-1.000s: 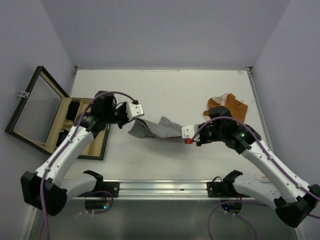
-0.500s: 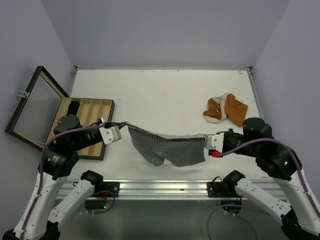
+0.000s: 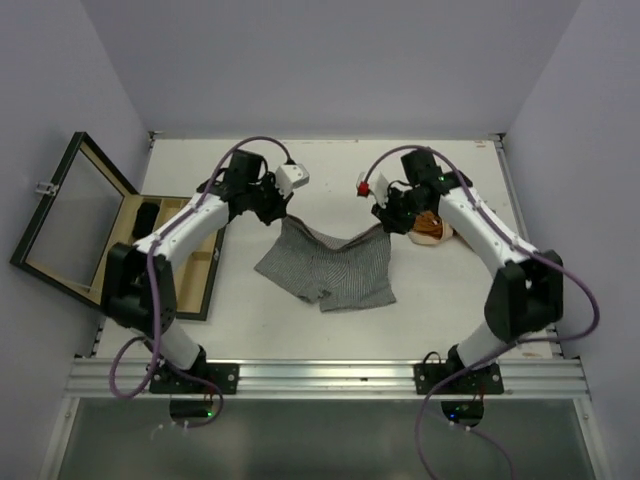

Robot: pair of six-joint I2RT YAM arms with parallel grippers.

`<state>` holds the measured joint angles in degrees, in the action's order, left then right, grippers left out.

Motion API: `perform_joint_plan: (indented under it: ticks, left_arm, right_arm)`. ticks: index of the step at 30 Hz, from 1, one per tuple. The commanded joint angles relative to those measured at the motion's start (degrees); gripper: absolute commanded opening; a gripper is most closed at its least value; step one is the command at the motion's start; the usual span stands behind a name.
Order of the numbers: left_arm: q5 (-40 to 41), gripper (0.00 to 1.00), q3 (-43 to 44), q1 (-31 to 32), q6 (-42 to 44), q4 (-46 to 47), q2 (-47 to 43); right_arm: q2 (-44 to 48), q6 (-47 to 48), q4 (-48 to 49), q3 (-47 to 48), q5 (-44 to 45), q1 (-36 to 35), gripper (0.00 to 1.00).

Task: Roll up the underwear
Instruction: Move the underwear to the center of the board

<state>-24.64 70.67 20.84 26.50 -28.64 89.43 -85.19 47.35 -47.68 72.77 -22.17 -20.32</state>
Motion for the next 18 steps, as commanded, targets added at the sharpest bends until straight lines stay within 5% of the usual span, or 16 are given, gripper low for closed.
perform_joint_plan:
  ticks: [1, 3, 5, 6, 8, 11, 13, 18]
  left_arm:
    - [8.62, 0.13, 7.88, -1.67, -4.52, 5.69, 6.79]
    - [11.18, 0.35, 10.17, -2.73, -7.68, 7.98, 10.67]
    - [12.34, 0.44, 10.98, -4.05, -9.36, 10.44, 10.07]
    - [12.77, 0.65, 10.11, -4.23, -9.54, 11.67, 8.93]
    - [12.08, 0.75, 5.37, -4.32, -8.93, 15.19, 4.47]
    - [5.86, 0.72, 0.79, -4.23, -7.61, 13.27, 0.24]
    - [0.77, 0.65, -2.02, -4.06, -7.78, 10.47, -0.65]
    - [-4.18, 0.47, -9.41, -3.27, -8.22, 10.45, -0.66]
  right_arm:
    - [-13.57, -7.43, 2.51, 14.89, 4.15, 4.21, 0.30]
    - [-20.86, -12.00, -1.00, 20.02, 6.78, 5.81, 0.41]
    - [-22.30, -16.56, -1.62, 22.94, 6.88, 8.01, 0.59]
    - [-22.04, -17.81, -1.19, 22.77, 7.49, 8.45, 0.60]
    - [-19.41, -20.19, 0.04, 20.84, 7.06, 8.63, 0.62]
    - [-14.67, -22.56, 0.05, 16.71, -0.83, 8.36, 0.53]
    - [-14.13, -23.01, -2.14, 14.34, -6.97, 7.93, 0.34]
    - [-15.53, -22.48, 0.56, 7.40, -9.29, 6.08, 0.11]
